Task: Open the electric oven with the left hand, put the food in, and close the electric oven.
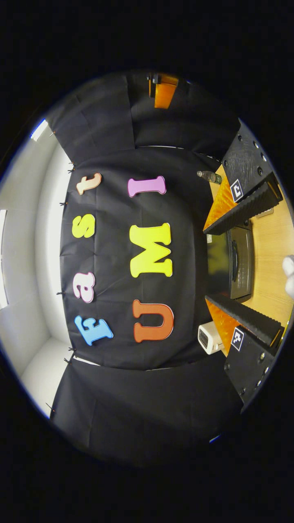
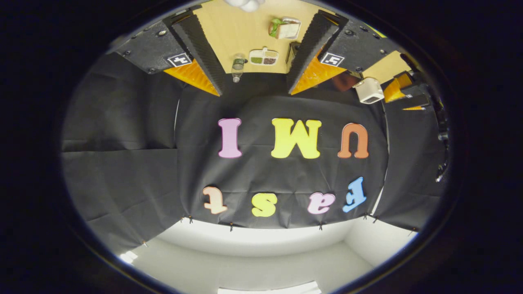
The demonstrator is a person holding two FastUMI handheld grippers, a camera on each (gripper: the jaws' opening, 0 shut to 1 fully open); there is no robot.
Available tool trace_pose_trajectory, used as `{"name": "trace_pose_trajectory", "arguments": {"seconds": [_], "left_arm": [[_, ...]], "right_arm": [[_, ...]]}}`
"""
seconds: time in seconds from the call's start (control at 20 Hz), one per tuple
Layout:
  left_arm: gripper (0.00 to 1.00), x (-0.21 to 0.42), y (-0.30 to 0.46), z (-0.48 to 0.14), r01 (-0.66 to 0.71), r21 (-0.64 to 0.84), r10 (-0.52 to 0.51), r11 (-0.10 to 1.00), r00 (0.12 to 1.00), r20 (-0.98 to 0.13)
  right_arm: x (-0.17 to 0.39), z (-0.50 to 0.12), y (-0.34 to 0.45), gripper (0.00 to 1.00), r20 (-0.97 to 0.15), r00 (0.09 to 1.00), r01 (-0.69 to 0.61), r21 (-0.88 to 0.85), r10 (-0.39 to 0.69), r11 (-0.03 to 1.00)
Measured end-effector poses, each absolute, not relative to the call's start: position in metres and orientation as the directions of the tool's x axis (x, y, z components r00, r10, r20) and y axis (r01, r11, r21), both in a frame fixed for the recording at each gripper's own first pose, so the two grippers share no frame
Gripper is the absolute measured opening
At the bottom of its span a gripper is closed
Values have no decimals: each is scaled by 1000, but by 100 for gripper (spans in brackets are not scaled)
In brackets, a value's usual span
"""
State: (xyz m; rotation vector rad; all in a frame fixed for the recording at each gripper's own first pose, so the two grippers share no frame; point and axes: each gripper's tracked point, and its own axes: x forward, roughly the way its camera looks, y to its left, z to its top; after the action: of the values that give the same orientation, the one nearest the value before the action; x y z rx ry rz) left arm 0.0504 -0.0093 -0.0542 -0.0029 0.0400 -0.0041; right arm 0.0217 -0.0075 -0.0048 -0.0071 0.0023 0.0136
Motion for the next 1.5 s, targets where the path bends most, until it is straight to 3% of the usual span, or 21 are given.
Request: {"name": "trace_pose_trajectory", "arguments": {"seconds": [0.85,1.05,1.4,1.45,1.5], "left_arm": [[95,221,-25,-242,47,-15,-49,999,953,-300],[96,228,-22,-270,33,8,-28,999,926,-376],[98,224,-22,-269,42,14,-33,999,921,-389],[98,221,-22,-270,44,13,-36,999,922,-385],[98,216,-22,-271,48,15,-39,999,922,-386]], "right_arm": [[36,-52,-66,91,-141,981,123,-88,-135,988],[36,-60,-68,91,-166,976,130,-83,-142,988],[35,-64,-68,91,-162,976,135,-74,-146,988],[34,-66,-67,99,-166,976,134,-70,-144,989],[34,-68,-66,91,-170,975,136,-69,-146,988]]}}
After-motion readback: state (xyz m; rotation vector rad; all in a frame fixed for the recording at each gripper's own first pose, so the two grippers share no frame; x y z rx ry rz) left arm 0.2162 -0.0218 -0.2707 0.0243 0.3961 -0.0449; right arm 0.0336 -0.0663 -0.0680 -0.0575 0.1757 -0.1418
